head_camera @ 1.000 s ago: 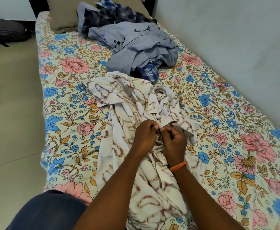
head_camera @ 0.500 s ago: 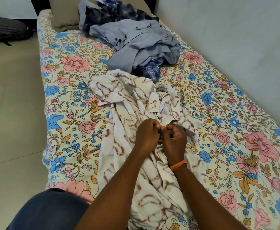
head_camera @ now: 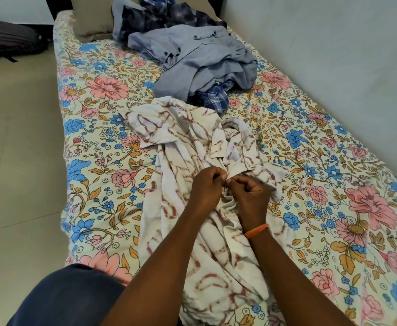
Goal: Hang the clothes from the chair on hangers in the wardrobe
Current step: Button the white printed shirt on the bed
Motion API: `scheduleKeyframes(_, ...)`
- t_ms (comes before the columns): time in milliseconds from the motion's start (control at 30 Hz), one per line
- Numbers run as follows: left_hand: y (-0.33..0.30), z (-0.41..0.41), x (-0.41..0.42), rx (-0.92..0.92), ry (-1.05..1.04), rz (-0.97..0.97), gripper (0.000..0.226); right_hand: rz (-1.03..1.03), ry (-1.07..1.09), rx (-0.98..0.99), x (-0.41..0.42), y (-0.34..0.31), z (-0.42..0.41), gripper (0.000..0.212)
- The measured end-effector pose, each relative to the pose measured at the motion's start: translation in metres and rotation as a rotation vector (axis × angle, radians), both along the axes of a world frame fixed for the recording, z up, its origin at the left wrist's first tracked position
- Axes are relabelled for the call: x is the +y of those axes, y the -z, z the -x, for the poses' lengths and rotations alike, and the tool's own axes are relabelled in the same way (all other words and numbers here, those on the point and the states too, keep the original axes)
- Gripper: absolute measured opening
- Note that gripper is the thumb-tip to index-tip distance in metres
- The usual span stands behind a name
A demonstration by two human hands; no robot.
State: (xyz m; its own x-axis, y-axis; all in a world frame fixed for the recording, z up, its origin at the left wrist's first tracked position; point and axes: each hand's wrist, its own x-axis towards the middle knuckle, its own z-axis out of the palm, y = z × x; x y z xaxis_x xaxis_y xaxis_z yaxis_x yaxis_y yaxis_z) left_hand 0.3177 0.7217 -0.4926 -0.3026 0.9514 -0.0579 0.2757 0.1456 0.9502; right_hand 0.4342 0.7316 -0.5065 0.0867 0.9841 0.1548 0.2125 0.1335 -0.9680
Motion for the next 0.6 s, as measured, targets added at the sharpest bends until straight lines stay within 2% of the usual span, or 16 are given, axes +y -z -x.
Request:
scheduleKeyframes(100, -0.002, -0.001, -0.001, -0.031, -0.014, 0.016, 0.012, 0.033, 0.013, 0.016, 0.001, -0.004, 0.002, 0.016)
scheduleKeyframes(300, -0.006, -0.005, -0.004, -0.089, -0.065, 0.008, 0.012, 0.057, 0.055, 0.011, 0.003, -0.001, 0.005, 0.008)
scheduleKeyframes(400, -0.009, -0.006, -0.002, -0.029, -0.05, 0.001, 0.007, 0.065, 0.058, 0.015, 0.002, -0.002, 0.005, 0.012)
scheduleKeyframes(500, -0.012, -0.01, -0.003, 0.077, -0.069, -0.03, 0.014, 0.081, 0.038, 0.04, 0.002, -0.003, 0.005, 0.017)
scheduleKeyframes(600, -0.009, -0.016, -0.005, 0.173, -0.112, -0.036, 0.023, 0.124, 0.003, 0.079, 0.002, -0.003, 0.004, 0.011)
